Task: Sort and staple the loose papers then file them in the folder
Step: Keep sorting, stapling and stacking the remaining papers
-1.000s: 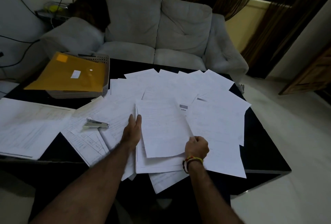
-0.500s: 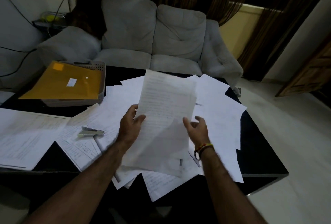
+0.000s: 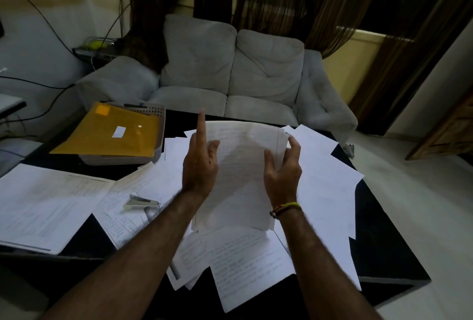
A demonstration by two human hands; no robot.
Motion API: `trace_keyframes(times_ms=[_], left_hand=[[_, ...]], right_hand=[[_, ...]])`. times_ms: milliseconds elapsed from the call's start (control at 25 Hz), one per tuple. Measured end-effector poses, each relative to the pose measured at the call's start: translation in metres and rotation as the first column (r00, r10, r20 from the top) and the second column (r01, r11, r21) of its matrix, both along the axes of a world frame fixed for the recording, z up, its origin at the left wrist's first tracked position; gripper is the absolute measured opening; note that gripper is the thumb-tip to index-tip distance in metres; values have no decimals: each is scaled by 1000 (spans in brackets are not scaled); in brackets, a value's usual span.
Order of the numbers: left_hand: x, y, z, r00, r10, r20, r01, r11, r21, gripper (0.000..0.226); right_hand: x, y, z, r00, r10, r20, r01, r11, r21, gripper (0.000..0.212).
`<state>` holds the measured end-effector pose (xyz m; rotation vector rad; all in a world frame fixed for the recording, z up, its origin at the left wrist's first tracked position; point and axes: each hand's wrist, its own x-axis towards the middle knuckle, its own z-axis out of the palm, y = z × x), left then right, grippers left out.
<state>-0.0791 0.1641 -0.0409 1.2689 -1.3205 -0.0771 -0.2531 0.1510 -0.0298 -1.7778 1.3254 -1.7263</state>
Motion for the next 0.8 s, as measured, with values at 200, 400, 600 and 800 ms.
trace_keyframes(times_ms=[200,400,600,800], left_hand=[[-4,-8,11,984,151,92,-141,984,-105,34],[-2,-2,3,994,106,-15,-107,990,-94,40],[-18,6,-7,946,194,-258,-199,980,7,44],[-20,5,7,971,173,-164,-197,970,-140,45]], right_hand=[[10,-21,23,958,-176,-227,98,943,-317,30],[2,-15,11,992,-103,-69,81,960,-269,52],[0,-14,-25,992,31,120,-55,977,205,36],[5,-10,-22,990,-56,130,51,998,41,29]])
